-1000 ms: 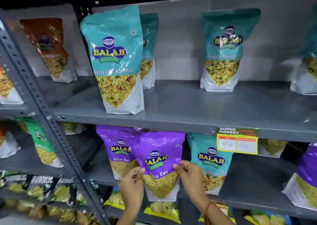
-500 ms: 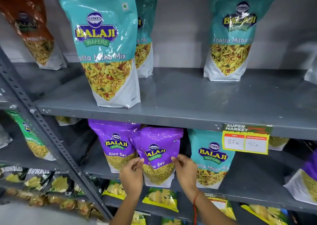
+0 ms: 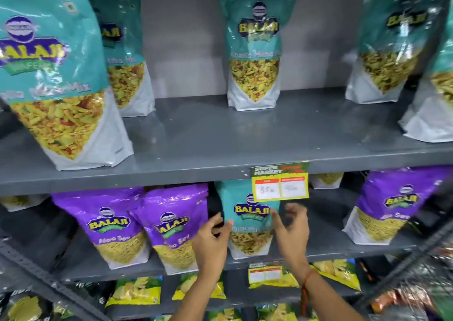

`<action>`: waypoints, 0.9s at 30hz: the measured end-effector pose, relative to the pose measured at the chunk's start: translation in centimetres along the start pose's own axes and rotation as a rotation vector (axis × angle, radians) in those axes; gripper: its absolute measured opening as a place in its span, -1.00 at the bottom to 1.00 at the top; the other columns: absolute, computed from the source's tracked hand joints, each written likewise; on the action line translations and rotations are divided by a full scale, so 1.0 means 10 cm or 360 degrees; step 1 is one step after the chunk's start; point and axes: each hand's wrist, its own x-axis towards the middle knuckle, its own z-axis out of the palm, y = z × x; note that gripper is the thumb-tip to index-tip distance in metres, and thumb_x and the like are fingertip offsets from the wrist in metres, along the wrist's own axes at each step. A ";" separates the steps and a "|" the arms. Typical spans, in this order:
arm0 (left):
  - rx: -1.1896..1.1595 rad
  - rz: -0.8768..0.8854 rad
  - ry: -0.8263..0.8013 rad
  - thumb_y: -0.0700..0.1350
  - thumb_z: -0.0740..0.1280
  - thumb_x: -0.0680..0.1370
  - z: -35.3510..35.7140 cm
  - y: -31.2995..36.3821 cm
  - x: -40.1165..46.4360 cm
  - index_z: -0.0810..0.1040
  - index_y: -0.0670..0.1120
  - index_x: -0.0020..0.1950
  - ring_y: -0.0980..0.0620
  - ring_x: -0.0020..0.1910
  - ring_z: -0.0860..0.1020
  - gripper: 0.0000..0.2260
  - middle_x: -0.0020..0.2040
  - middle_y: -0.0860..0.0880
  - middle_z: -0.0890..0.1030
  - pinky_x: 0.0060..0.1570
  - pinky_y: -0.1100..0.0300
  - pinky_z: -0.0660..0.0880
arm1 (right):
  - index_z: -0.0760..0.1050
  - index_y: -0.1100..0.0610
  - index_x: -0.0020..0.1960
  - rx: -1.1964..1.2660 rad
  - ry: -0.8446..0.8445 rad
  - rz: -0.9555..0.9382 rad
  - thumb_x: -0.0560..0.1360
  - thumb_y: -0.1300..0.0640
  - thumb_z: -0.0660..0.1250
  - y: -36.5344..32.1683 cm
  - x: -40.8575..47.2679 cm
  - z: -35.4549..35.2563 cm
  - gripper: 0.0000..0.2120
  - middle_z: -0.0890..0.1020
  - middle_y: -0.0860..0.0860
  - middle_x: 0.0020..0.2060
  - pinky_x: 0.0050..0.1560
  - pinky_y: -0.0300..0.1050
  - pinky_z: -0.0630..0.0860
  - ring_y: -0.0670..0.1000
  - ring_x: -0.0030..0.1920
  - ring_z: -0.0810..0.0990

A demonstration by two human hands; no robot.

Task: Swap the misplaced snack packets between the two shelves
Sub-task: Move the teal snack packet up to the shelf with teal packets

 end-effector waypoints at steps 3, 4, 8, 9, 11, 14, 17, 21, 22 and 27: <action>0.0125 -0.0032 -0.0042 -0.03 0.44 0.48 0.14 -0.01 0.02 0.70 -0.13 0.01 0.36 -0.40 0.53 -0.80 -0.09 -0.01 0.74 -0.39 0.54 0.38 | 0.58 0.07 0.08 -0.0086 -0.0490 0.0095 0.50 -0.02 0.44 0.16 0.19 -0.11 -0.78 0.70 -0.07 -0.04 -0.14 -0.34 0.55 -0.10 -0.03 0.67; 0.0179 -0.0034 -0.0025 -0.03 0.43 0.48 0.16 -0.02 0.03 0.71 -0.13 -0.03 0.31 -0.40 0.53 -0.80 -0.13 -0.04 0.75 -0.42 0.49 0.37 | 0.62 0.08 0.02 -0.0127 -0.0571 0.0049 0.51 -0.03 0.41 0.18 0.21 -0.13 -0.80 0.73 -0.07 -0.09 -0.21 -0.37 0.54 -0.14 -0.08 0.69; 0.0244 0.0016 -0.0006 -0.06 0.44 0.48 0.16 -0.02 0.01 0.72 -0.13 -0.16 0.28 -0.42 0.50 -0.85 -0.34 0.08 0.67 -0.42 0.43 0.34 | 0.69 0.19 -0.17 -0.0263 -0.0437 -0.0074 0.51 0.08 0.44 0.23 0.21 -0.23 -0.81 0.75 -0.02 -0.26 -0.40 -0.45 0.39 -0.29 -0.26 0.65; 0.0232 0.0031 -0.0028 -0.07 0.45 0.47 0.15 -0.03 -0.02 0.71 -0.12 -0.19 0.27 -0.44 0.51 -0.87 -0.37 0.14 0.63 -0.43 0.42 0.37 | 0.70 0.19 -0.18 -0.0279 -0.0420 -0.0072 0.51 0.13 0.44 0.23 0.19 -0.26 -0.84 0.74 -0.06 -0.28 -0.40 -0.46 0.39 -0.33 -0.26 0.64; 0.0211 0.0071 -0.0050 -0.10 0.47 0.46 0.13 -0.06 -0.12 0.70 -0.08 -0.24 0.14 -0.39 0.59 -0.89 -0.42 0.20 0.58 -0.38 0.40 0.41 | 0.71 0.18 -0.19 -0.0297 -0.0412 -0.0052 0.52 0.18 0.44 0.22 0.15 -0.34 -0.86 0.70 -0.15 -0.31 -0.40 -0.48 0.40 -0.38 -0.25 0.63; 0.0202 0.0096 -0.0093 -0.08 0.48 0.45 0.09 -0.13 -0.31 0.68 -0.03 -0.30 0.13 -0.20 0.59 -0.87 -0.44 0.14 0.62 -0.37 0.40 0.40 | 0.71 0.14 -0.22 -0.0301 -0.0405 -0.0075 0.52 0.21 0.43 0.18 0.01 -0.51 -0.84 0.72 -0.16 -0.32 -0.39 -0.47 0.41 -0.31 -0.26 0.65; 0.0096 0.0055 -0.0129 -0.08 0.52 0.42 0.03 -0.17 -0.53 0.69 -0.04 -0.28 0.12 -0.20 0.60 -0.90 -0.38 0.20 0.65 -0.33 0.35 0.46 | 0.70 0.08 -0.27 -0.0277 -0.0423 -0.0084 0.51 0.22 0.43 0.11 -0.18 -0.73 -0.80 0.74 -0.19 -0.34 -0.38 -0.41 0.43 -0.25 -0.31 0.64; -0.0003 0.0167 -0.0088 0.19 0.40 0.32 -0.15 -0.07 -0.79 0.68 -0.02 -0.33 0.25 -0.30 0.58 -0.72 -0.19 0.27 0.64 -0.35 0.48 0.40 | 0.57 -0.14 -0.40 -0.0302 -0.0450 -0.0193 0.48 0.25 0.46 -0.10 -0.44 -1.05 -0.62 0.68 -0.28 -0.42 -0.38 -0.43 0.41 -0.27 -0.37 0.60; -0.0034 0.0224 -0.0062 0.21 0.37 0.30 -0.20 0.01 -0.85 0.67 0.01 -0.33 0.27 -0.35 0.57 -0.72 -0.21 0.23 0.65 -0.38 0.50 0.37 | 0.57 -0.16 -0.41 -0.0299 -0.0444 -0.0221 0.47 0.25 0.47 -0.16 -0.49 -1.12 -0.61 0.68 -0.28 -0.42 -0.38 -0.42 0.44 -0.26 -0.36 0.62; -0.0279 0.0628 0.0081 0.11 0.41 0.33 -0.48 0.64 -0.95 0.60 0.12 -0.28 0.26 -0.50 0.43 -0.90 -0.34 0.18 0.60 -0.48 0.41 0.36 | 0.71 -0.08 -0.34 0.0015 -0.0288 -0.0357 0.37 0.34 0.54 -0.70 -0.56 -1.43 -0.68 0.75 -0.12 -0.34 -0.30 -0.21 0.58 -0.14 -0.32 0.66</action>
